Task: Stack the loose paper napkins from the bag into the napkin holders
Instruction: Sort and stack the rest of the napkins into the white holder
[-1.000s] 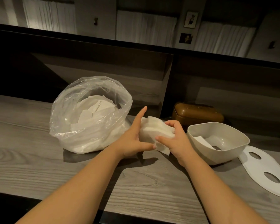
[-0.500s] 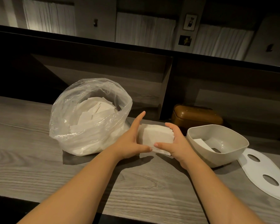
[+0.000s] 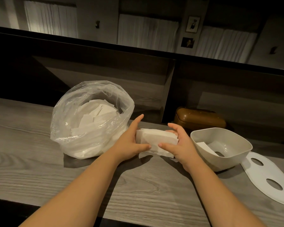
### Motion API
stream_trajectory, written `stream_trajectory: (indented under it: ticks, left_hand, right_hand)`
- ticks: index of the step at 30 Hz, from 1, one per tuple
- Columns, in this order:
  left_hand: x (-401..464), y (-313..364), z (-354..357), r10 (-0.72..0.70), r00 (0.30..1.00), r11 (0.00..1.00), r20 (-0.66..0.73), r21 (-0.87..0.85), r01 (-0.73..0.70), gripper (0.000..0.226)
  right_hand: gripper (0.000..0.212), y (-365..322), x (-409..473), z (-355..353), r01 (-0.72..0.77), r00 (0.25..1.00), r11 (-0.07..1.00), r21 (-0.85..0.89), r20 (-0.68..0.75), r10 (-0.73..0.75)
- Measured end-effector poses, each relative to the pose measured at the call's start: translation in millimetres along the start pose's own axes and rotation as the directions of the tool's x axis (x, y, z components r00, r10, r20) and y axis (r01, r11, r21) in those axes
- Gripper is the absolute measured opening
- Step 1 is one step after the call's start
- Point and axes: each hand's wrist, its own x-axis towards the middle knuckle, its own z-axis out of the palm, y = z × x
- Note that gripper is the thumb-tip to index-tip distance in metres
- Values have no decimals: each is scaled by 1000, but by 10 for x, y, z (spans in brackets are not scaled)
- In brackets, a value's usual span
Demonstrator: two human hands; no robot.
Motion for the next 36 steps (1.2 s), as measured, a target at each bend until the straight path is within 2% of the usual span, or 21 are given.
stream_trajectory:
  ticks: [3, 6, 9, 12, 13, 15, 18, 20, 23, 24, 26, 27, 29, 31, 33, 36]
  left_hand:
    - [0, -2, -1, -14, 1000, 999, 25, 48, 13, 103]
    - [7, 14, 14, -44, 999, 996, -30, 79, 46, 94]
    - [35, 38, 7, -60, 982, 988, -178, -152, 33, 61]
    - [39, 126, 41, -136, 957, 906, -258, -422, 16, 29]
    - [31, 156, 76, -156, 958, 881, -239, -473, 26, 25]
    - [-2, 214, 133, -182, 968, 822, -173, -567, 53, 25]
    - [-55, 281, 148, -206, 977, 635, 60, -751, 180, 38]
    - [-75, 301, 158, -223, 953, 575, 203, -763, 297, 41]
    - [-59, 279, 200, -239, 939, 589, 246, -733, 342, 28]
    - [-51, 271, 191, -252, 935, 566, 250, -745, 352, 24]
    - [-53, 255, 151, -231, 916, 512, 327, -760, 401, 29]
    - [-64, 253, 136, -198, 903, 515, 381, -743, 427, 33]
    - [-86, 237, 132, -152, 858, 575, 490, -663, 480, 40]
    - [-100, 222, 145, -138, 819, 612, 556, -603, 512, 48]
    - [-99, 215, 143, -133, 815, 629, 564, -588, 509, 48]
    - [-96, 211, 127, -123, 826, 649, 550, -586, 486, 47]
  right_hand:
    - [80, -8, -8, 0, 11, 1000, 1000, -15, 28, -11]
    - [71, -22, -27, 5, 13, 1000, 997, -71, -14, -14]
    - [59, -105, -39, -28, 26, 999, 999, 42, -19, -25]
    - [46, -193, -63, -34, -12, 981, 995, 94, 192, -6]
    - [41, -207, -81, -10, -31, 965, 997, 68, 262, 12]
    - [31, -230, -106, 48, -59, 952, 996, 73, 303, 34]
    - [23, -239, -105, 85, -113, 969, 954, 278, 242, 45]
    - [22, -239, -104, 90, -94, 981, 947, 308, 193, 35]
    - [21, -236, -106, 117, 22, 993, 994, 110, 110, -34]
    - [18, -250, -106, 108, 51, 997, 996, 77, 49, -55]
    - [11, -295, -85, 61, 42, 996, 988, 151, -87, -29]
    - [14, -312, -71, 42, 14, 993, 978, 210, -120, 12]
    - [20, -339, -56, 30, -92, 988, 946, 310, -89, 125]
    - [14, -334, -57, 40, -161, 982, 925, 344, -41, 186]
    - [12, -325, -46, 37, -191, 977, 922, 337, -28, 213]
    - [23, -365, -37, 15, -279, 958, 880, 384, 45, 284]
